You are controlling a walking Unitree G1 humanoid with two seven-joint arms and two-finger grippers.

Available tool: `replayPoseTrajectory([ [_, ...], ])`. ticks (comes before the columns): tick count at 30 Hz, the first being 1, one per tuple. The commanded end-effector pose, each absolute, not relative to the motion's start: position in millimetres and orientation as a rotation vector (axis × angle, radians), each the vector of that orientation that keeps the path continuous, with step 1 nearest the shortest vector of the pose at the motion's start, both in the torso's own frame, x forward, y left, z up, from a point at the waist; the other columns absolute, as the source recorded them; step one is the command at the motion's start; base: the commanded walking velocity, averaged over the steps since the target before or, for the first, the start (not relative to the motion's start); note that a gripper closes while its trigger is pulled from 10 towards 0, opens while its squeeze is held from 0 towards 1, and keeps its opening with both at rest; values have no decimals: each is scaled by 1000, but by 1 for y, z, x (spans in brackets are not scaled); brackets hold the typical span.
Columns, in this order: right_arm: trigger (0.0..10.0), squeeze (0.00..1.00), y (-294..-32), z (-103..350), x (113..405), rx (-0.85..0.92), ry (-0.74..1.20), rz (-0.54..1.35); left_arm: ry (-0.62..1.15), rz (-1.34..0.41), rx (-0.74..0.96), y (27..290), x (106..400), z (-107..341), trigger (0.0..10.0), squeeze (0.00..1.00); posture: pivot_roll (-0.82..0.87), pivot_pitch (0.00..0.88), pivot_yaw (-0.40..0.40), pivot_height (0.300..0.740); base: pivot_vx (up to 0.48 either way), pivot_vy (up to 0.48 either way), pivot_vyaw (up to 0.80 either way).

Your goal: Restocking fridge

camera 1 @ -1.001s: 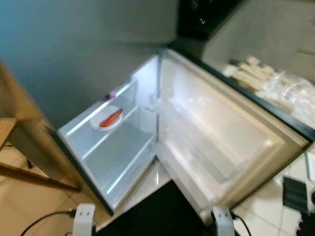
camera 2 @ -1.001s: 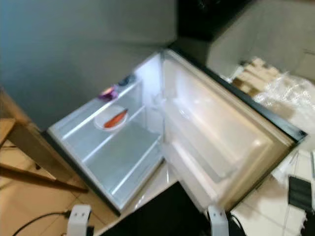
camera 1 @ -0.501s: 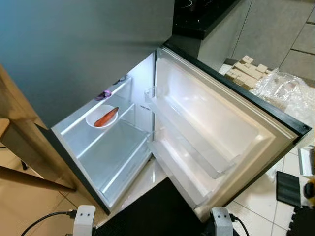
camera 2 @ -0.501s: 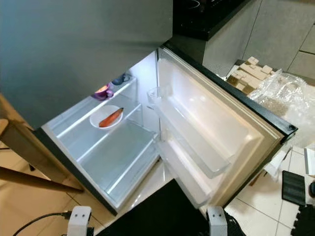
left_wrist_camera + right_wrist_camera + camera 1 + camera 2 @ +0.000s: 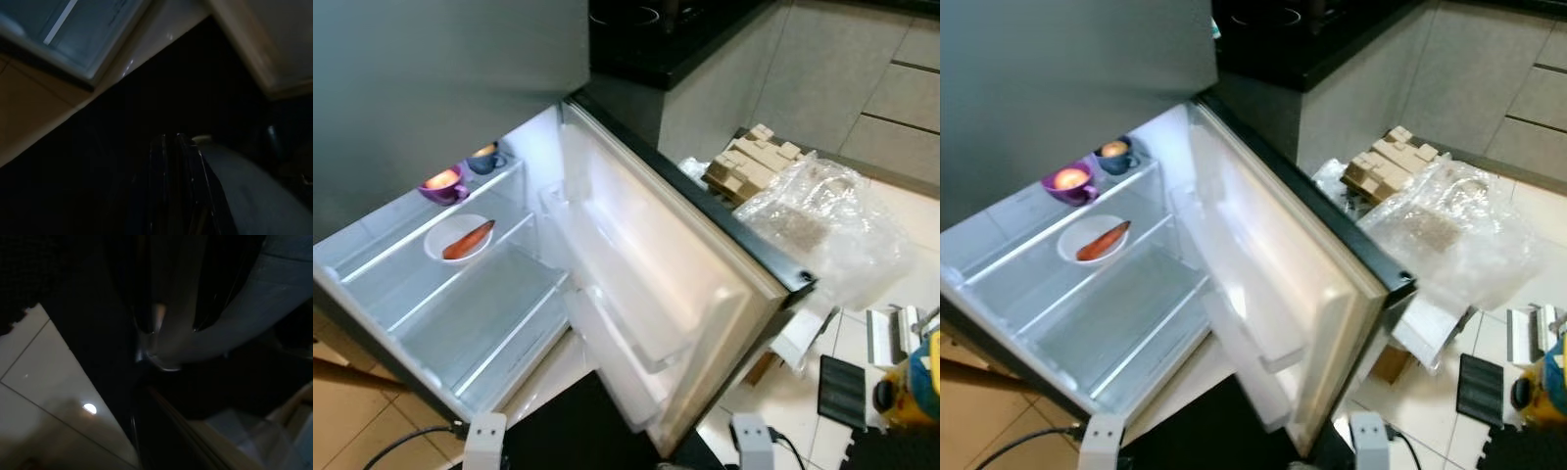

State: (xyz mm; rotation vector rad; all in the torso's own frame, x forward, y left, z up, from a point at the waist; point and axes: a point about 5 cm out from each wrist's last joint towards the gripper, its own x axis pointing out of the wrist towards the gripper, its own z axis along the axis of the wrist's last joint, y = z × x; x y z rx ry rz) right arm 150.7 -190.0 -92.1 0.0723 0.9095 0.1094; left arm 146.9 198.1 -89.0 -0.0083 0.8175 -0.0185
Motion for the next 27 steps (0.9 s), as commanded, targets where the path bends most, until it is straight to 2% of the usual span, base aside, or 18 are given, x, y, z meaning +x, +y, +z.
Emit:
replayPoseTrajectory([
  [1, 10000, 0, -182, -98, 139, 84, 950, 122, 852, 9, -20, 203, 136, -93, 10000, 0, -139, 120, 28, 721, 0, 0, 0],
  [16, 10000, 0, -189, -99, 132, 79, 966, 118, 845, 12, -34, 210, 136, -91, 10000, 0, -139, 126, 29, 721, 0, 0, 0],
  [27, 10000, 0, -196, -97, 136, 75, 959, 113, 829, -8, -38, 198, 144, -90, 10000, 0, -140, 128, 28, 721, -367, 0, 0],
])
